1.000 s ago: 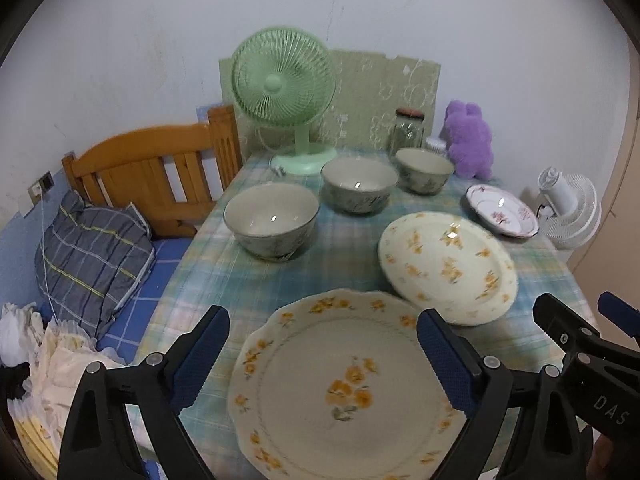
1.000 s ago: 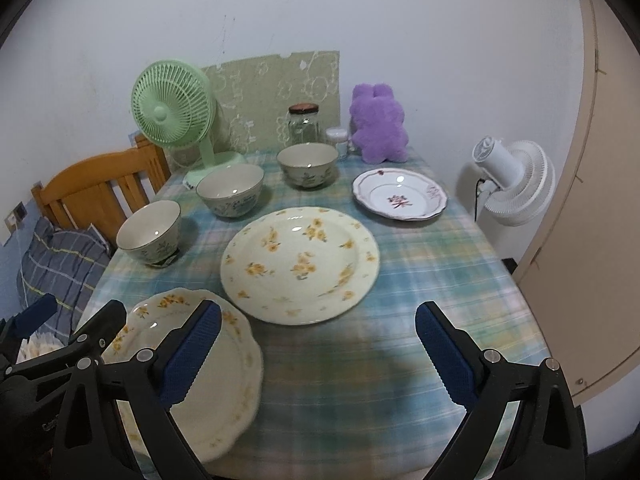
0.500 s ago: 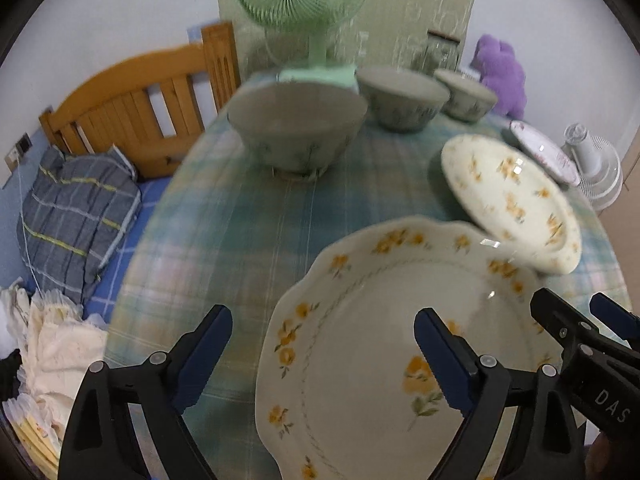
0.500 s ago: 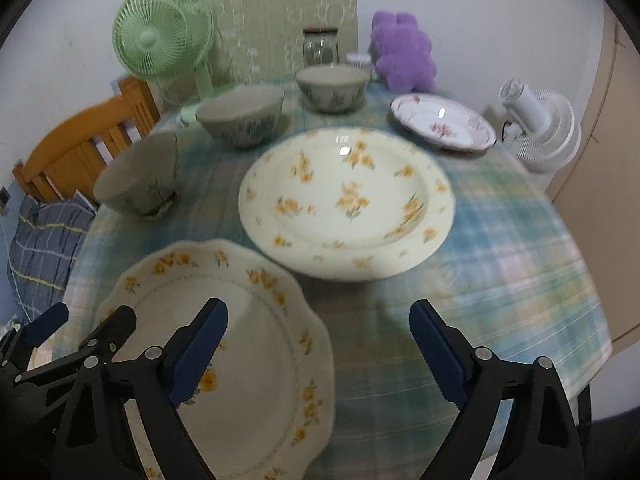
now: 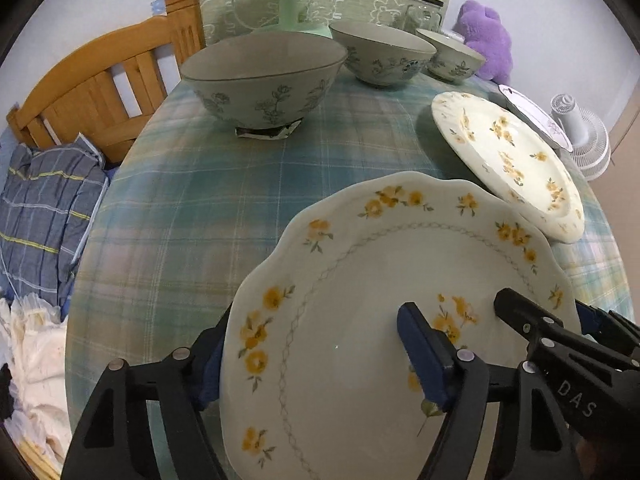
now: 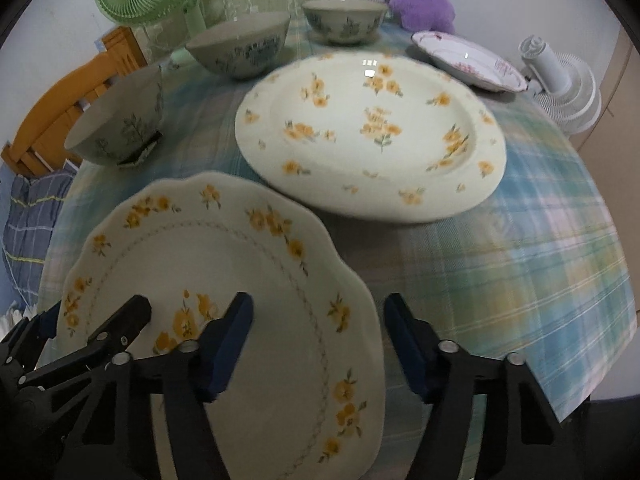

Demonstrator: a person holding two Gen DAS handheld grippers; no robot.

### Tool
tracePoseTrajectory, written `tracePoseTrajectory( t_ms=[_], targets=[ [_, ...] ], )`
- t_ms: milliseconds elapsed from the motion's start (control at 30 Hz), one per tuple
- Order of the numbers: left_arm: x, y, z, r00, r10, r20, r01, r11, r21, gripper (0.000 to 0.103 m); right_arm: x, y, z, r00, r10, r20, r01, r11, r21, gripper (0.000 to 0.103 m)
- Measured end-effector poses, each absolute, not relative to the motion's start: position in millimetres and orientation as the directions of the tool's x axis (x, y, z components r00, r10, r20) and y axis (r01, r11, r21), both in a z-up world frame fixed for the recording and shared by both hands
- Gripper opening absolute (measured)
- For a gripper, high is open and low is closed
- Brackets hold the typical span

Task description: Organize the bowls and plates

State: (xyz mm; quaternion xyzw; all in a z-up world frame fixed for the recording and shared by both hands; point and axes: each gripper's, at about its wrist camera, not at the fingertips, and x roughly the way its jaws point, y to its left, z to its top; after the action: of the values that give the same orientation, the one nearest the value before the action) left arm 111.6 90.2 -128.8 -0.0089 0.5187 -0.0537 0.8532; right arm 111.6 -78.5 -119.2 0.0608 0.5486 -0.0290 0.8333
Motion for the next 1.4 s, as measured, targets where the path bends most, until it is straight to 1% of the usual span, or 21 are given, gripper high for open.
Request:
tracePoseTrajectory(
  t_ms=[33,333,667,967,1400],
  targets=[
    [113.0,90.8,-128.6,0.452,-0.107,-0.886,0.086,0.993,-0.076,0.077,112.3,-76.8,-118.6,0.396,0.017,-0.918,0.111,0.992,0.067,0.061],
    [114.2,93.3,-121.1,0.416,-0.132,-0.900,0.121,0.989,-0.089,0.077,110.8,-73.7,-112.2,0.371,-0.002,-0.928,0.133,0.990,0.052,0.062],
    [108.9,80.6,-86.8,0.439,-0.158,-0.885,0.156,0.983,-0.098,0.077,103.4,-82.3,-74.5,0.398,-0.028,-0.917,0.158,0.987,0.038,0.062],
    [107.2,35.3,-77.7,0.456,-0.168,-0.874,0.153,0.982,-0.109,0.077,98.1,-121.3,-61.6,0.426,-0.045,-0.904,0.166,0.986,0.029,0.062],
    [111.7,-60.2,-68.5,0.486,-0.140,-0.863,0.111,0.989,-0.098,0.077,108.7,-221.5,-52.1,0.444,-0.023,-0.896,0.117,0.993,0.033,0.062]
  ],
)
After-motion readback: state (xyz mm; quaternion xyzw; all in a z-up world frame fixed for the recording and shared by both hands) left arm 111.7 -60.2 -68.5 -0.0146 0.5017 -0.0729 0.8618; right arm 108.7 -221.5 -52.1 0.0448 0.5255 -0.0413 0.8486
